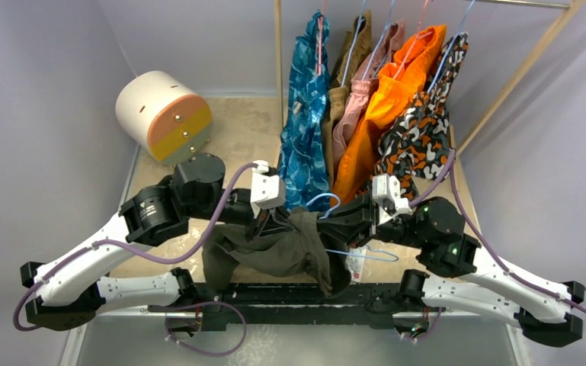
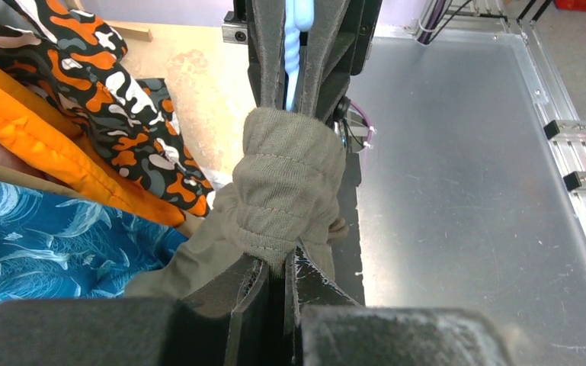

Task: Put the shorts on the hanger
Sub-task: Hang the shorts on the hanger.

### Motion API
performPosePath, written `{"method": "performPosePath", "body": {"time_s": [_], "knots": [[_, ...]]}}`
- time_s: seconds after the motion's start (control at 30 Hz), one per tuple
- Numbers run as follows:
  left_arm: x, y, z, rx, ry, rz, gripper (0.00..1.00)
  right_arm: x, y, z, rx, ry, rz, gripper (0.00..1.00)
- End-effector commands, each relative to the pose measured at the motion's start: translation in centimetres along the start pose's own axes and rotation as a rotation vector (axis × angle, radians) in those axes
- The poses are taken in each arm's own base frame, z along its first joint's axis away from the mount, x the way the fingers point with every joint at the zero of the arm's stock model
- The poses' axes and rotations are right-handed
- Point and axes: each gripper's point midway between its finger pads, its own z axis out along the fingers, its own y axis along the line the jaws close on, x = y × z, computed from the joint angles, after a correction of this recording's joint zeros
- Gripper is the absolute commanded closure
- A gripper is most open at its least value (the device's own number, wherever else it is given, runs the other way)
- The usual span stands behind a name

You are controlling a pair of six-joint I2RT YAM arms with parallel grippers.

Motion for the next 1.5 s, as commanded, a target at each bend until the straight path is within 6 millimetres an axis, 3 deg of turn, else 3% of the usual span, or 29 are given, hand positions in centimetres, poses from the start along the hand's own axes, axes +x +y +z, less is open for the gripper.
{"method": "performPosePath", "body": {"time_s": [0.0,0.17,0.43,0.63,1.0,1.07,1.13,1.47], "knots": [[-3.5,0.5,-1.8,-0.087,-0.158,0.013,1.00,-4.8,1.2,-0.4,-0.041,-0.112,-0.048,1.00],[-4.2,0.4,-2.5,-0.104,-0.209,0.016,1.00,-4.6,1.6,-0.1,-0.063,-0.100,-0.030,0.91],[-4.7,0.2,-3.0,-0.108,-0.247,0.013,1.00,-3.9,2.3,0.1,-0.107,-0.063,0.001,0.69],[-4.9,0.3,-3.2,-0.122,-0.263,0.015,1.00,-4.0,2.4,-0.1,-0.107,-0.062,0.005,0.75],[-5.0,0.3,-4.2,-0.153,-0.270,0.015,1.00,-3.5,1.7,-0.8,-0.053,-0.020,0.019,0.76],[-5.0,0.4,-4.3,-0.157,-0.271,0.017,1.00,-3.2,1.7,-0.8,-0.053,-0.011,0.024,0.84],[-5.0,0.4,-4.3,-0.161,-0.269,0.016,1.00,-3.0,1.7,-0.8,-0.053,-0.004,0.024,1.00],[-5.6,-0.2,-2.5,-0.075,-0.257,-0.016,0.94,-3.8,1.8,0.2,-0.082,-0.067,-0.013,1.00]]}}
